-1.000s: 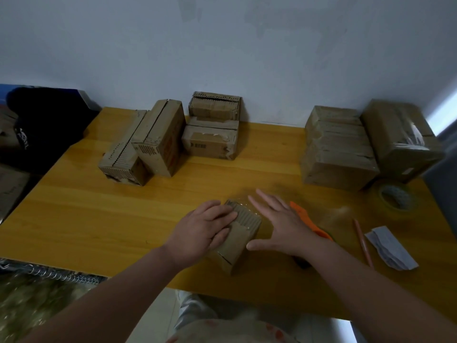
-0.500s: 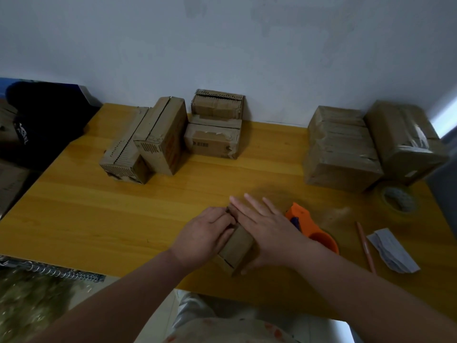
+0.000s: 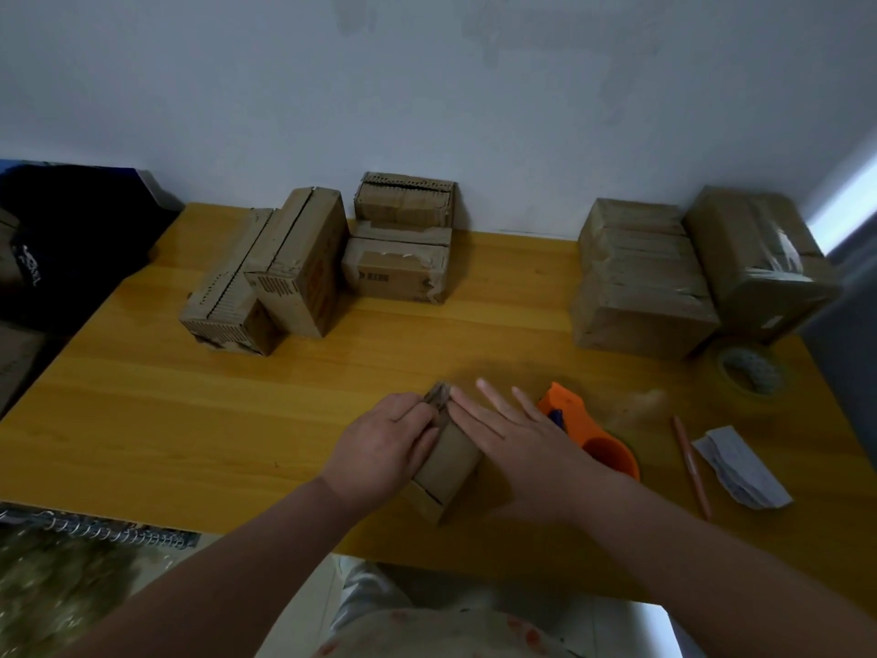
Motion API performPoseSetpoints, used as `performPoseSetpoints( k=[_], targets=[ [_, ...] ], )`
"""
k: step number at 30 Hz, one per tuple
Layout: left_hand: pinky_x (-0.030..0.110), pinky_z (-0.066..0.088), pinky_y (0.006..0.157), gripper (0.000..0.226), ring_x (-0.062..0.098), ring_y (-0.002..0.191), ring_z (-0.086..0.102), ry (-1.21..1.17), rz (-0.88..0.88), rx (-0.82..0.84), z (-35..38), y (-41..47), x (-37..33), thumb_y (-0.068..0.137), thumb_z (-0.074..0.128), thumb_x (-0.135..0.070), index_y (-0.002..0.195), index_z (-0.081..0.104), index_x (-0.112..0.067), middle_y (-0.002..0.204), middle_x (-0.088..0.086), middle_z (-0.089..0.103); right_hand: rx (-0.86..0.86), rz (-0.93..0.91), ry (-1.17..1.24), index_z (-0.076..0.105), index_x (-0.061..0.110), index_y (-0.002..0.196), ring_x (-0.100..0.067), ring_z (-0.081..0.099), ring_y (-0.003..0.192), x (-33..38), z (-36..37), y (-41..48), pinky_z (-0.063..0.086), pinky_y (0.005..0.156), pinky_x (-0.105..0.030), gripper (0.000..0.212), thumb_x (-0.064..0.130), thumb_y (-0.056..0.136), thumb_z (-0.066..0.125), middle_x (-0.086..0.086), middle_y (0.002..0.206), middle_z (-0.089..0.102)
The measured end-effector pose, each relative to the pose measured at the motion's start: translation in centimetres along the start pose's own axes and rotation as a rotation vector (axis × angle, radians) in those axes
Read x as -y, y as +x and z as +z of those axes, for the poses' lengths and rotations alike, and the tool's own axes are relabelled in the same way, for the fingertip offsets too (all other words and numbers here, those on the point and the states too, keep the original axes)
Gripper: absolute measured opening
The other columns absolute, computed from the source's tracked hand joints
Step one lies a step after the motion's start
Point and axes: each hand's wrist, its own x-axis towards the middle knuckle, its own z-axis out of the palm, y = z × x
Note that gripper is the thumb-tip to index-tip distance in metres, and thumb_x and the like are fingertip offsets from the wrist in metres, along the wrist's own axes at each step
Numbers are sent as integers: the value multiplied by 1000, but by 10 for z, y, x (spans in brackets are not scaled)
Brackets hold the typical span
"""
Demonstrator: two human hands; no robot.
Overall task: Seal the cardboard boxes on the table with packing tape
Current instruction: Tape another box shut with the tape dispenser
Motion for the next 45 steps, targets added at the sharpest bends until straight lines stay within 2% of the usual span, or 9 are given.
performPoseSetpoints(
  k=[10, 14, 18, 21, 27, 35, 39, 42, 45],
  targets=[
    [25, 45, 55, 35, 18, 73, 58, 46, -54, 10, -7, 8, -5, 93, 38, -39, 86, 65, -17, 83, -2, 61, -33, 63, 66, -28, 29, 146, -15, -32, 142, -8, 14, -30, -14, 117, -40, 112, 55, 85, 62, 16, 152, -34],
    [21, 37, 50, 53, 14, 68, 54, 110, -153, 44, -15, 17, -16, 88, 34, -64, 86, 62, -19, 80, -6, 56, -28, 73, 17, -32, 30, 142, -16, -31, 140, -12, 13, -38, -14, 116, -38, 109, 48, 89, 60, 16, 150, -35],
    [24, 45, 65, 75, 10, 88, 52, 258, -390, 217, -24, 33, -34, 73, 41, -83, 119, 53, -24, 103, -8, 50, -134, 90, 80, 4, 24, 155, -15, 0, 147, -12, 16, -38, 9, 119, -40, 90, 33, 88, 64, 8, 161, -2],
    [33, 50, 80, 82, 17, 109, 50, 144, -593, 287, -32, 44, -35, 73, 55, -76, 133, 40, -23, 122, -3, 40, -355, 310, 132, 59, 16, 126, -23, 58, 116, -17, 25, -39, 53, 87, -36, 48, 29, 81, 71, -4, 123, 63],
    [39, 42, 98, 107, 31, 132, 38, -218, -711, 407, -43, 53, -23, 78, 74, -47, 154, 2, -21, 152, 10, 27, -87, 804, 276, 43, 18, 126, -22, 63, 99, -23, 36, -36, 46, 67, -32, 39, 30, 92, 59, -3, 114, 61],
    [32, 35, 93, 104, 16, 132, 29, -639, -507, 603, -55, 53, 1, 74, 69, 8, 152, 14, -34, 139, -11, 23, -214, 968, 509, 38, 22, 123, -20, 53, 70, -34, 34, -37, 44, 58, -31, 41, 6, 90, 56, 2, 78, 51],
    [34, 26, 110, 99, 12, 142, 16, -417, -426, 602, -55, 54, 22, 80, 58, 17, 152, 14, -35, 156, -8, 16, -335, 981, 731, 39, 30, 131, -28, 61, 95, -38, 23, -38, 50, 76, -37, 44, 11, 93, 52, -4, 107, 59],
    [33, 30, 110, 83, 24, 144, 24, -24, -453, 338, -42, 50, 26, 88, 51, 10, 150, 20, -34, 159, 0, 18, -464, 932, 1003, 42, 28, 132, -23, 59, 83, -37, 17, -36, 50, 65, -34, 40, 9, 96, 45, -2, 104, 54],
    [31, 32, 109, 66, 24, 143, 25, -30, -454, 290, -29, 48, 17, 91, 44, 5, 148, 33, -26, 159, 2, 19, -571, 939, 1196, 46, 31, 120, -22, 61, 81, -35, 12, -33, 52, 62, -35, 31, 11, 96, 44, -5, 109, 59]
  ],
)
